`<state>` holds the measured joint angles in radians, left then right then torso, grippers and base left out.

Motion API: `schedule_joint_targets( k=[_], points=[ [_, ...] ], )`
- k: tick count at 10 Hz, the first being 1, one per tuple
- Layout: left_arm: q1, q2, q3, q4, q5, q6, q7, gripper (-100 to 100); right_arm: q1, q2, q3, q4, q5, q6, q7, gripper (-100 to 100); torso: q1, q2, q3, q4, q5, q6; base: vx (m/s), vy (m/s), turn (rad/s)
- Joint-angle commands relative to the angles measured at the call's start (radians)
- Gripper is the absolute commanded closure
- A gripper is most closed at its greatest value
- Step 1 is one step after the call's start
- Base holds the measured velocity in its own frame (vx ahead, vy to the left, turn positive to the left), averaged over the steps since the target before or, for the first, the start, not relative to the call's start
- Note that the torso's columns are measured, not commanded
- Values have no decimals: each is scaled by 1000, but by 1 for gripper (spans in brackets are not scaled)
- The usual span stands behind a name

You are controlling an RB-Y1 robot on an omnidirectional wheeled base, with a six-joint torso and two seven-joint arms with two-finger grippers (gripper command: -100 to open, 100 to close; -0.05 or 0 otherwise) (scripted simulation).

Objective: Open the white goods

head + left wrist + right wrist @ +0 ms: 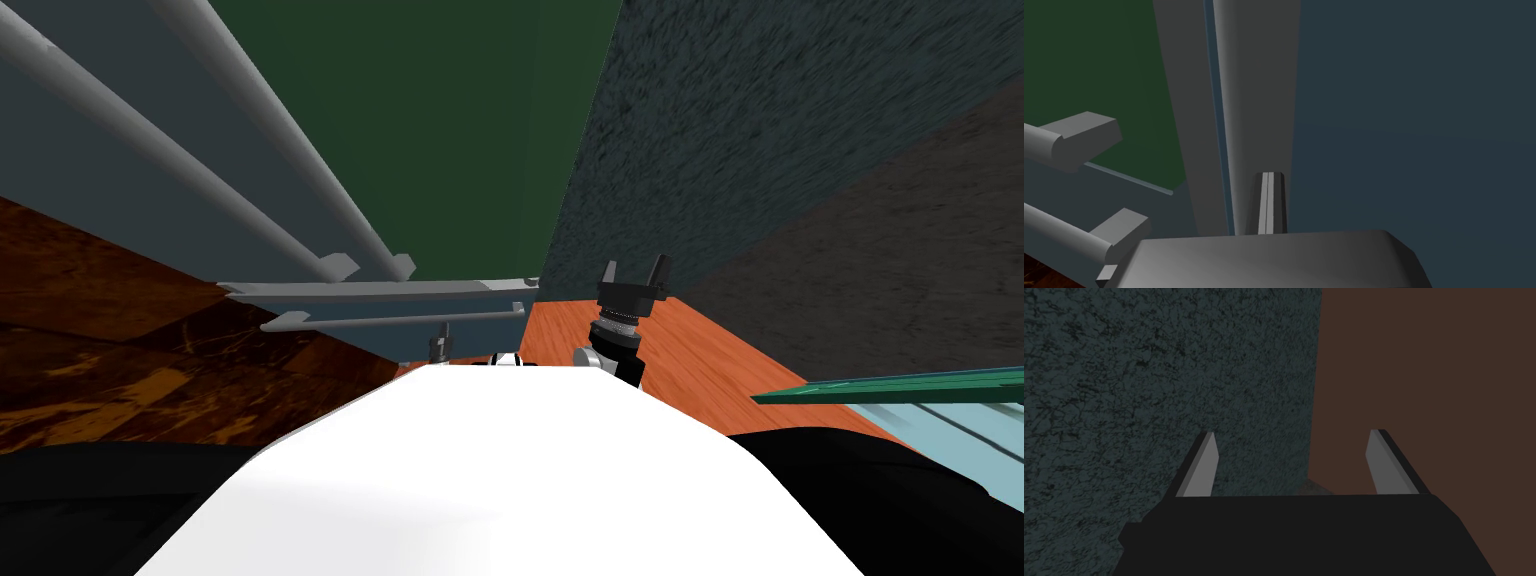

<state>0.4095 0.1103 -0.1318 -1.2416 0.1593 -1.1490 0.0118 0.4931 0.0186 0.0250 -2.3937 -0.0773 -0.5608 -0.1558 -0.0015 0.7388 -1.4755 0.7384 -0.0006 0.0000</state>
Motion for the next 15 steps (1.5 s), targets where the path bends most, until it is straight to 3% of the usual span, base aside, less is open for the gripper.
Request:
schedule_joint_targets(
  k=[1,3,5,6,7,8,9,10,11,13,14,15],
  points=[
    [3,0,-5,-44,4,42,0,-100,0,0,0,0,0,0,0,0,0,0,0,0,0,0,-12,-42,-4],
    [4,5,-9,-81,8,77,1,-100,0,0,0,0,0,0,0,0,1,0,0,0,0,0,-19,-48,-3],
    [2,-36,-11,-100,11,105,2,-100,0,0,0,0,0,0,0,0,2,-1,-1,-1,1,0,-8,-38,-2],
    [6,-26,-13,-102,9,100,-1,-100,0,0,0,0,0,0,0,0,2,-1,-1,-1,1,0,-3,-15,0],
    [-44,-30,33,-53,21,109,-18,-100,0,0,0,0,0,0,0,0,3,-1,-1,-1,1,0,-63,16,-333],
    [-55,-30,33,-52,21,109,-18,-100,0,0,0,0,0,0,0,0,4,2,1,0,1,1,-101,39,-138],
    [-94,-31,76,-5,34,115,-35,-100,0,0,0,0,0,0,0,0,4,3,2,1,1,-1,-146,62,-245],
    [-116,-31,79,-1,34,115,-35,-100,0,0,0,0,0,0,0,0,4,4,2,1,1,0,-139,39,-151],
    [-144,-33,121,32,46,121,-51,-100,0,0,0,0,0,0,0,0,1,1,1,0,1,0,-160,18,-246],
    [-177,-33,125,51,46,121,-51,-100,0,0,0,0,0,0,0,0,0,-3,-2,-1,0,0,-79,9,-71],
    [-220,-34,171,98,59,127,-68,-100,0,0,0,0,0,0,0,0,1,-7,-4,-2,0,-1,-79,8,-283],
    [-238,-34,171,102,59,127,-68,-100,0,0,0,0,0,0,0,0,1,-3,-2,-1,1,1,-92,15,-144]
  ],
)
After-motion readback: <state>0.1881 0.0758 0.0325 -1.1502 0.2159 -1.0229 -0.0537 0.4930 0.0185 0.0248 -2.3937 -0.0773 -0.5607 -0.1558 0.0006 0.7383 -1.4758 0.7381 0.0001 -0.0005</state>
